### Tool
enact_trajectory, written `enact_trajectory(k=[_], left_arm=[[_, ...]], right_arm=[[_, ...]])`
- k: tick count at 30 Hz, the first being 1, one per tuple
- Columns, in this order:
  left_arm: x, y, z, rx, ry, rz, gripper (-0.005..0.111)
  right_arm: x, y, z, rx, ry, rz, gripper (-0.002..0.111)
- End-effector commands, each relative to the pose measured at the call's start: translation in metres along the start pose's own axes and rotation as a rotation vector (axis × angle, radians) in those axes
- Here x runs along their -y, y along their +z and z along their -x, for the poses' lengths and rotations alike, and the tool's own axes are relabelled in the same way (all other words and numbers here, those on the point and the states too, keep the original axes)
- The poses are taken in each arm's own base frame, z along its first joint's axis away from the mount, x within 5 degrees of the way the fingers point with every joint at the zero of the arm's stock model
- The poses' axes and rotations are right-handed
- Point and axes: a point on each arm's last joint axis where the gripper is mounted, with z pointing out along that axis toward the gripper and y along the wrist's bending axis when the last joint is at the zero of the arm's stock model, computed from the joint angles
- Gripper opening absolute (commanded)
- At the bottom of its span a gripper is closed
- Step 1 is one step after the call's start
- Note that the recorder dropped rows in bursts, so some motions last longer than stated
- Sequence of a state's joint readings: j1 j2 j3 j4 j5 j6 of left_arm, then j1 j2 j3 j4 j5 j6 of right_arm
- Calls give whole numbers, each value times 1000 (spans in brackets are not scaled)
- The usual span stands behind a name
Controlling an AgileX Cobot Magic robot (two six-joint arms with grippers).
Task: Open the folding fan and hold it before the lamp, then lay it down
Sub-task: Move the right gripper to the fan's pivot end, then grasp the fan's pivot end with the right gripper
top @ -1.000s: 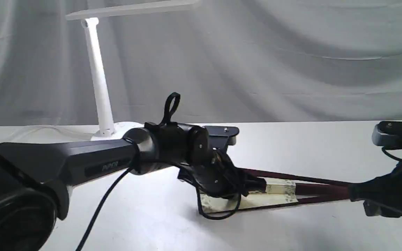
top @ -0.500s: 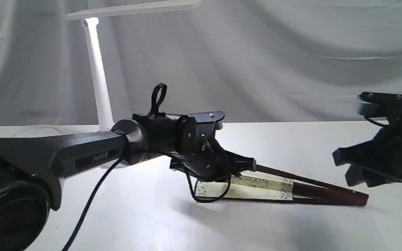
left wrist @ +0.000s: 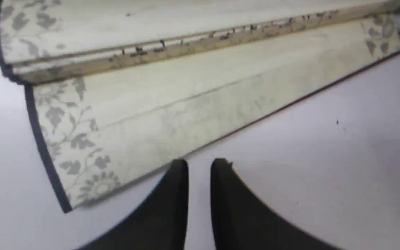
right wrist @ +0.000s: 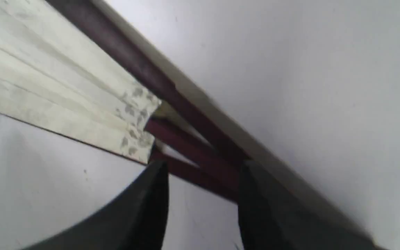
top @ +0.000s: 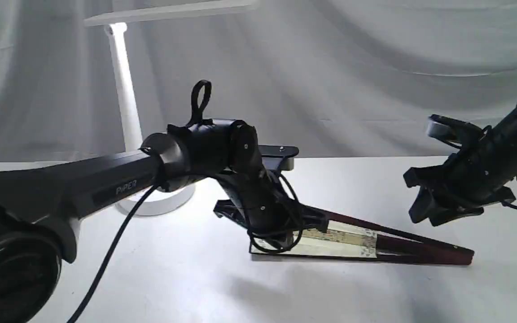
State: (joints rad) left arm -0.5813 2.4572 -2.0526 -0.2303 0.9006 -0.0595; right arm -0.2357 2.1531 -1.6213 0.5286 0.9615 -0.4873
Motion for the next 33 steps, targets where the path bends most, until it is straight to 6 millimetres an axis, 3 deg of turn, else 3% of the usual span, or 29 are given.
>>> enact_trajectory(k=[1,9,15,24,33], left_arm=[[6,-11,0,-23,39,-4,12],[9,-14,1,-15,68,-28,11],[12,-15,-2,-42,75,-56,11],[16,-23,-3,-64,86,-90,11],[18,-31,-5,-94,120,-99,11]], right_arm=[[8,1,12,63,-21,83,35],[18,39,12,106,-69,207,35],[29,59,12,136,-43,183,35],[27,74,20,62,-39,329,35],[26,80,16,-7,-48,394,35]])
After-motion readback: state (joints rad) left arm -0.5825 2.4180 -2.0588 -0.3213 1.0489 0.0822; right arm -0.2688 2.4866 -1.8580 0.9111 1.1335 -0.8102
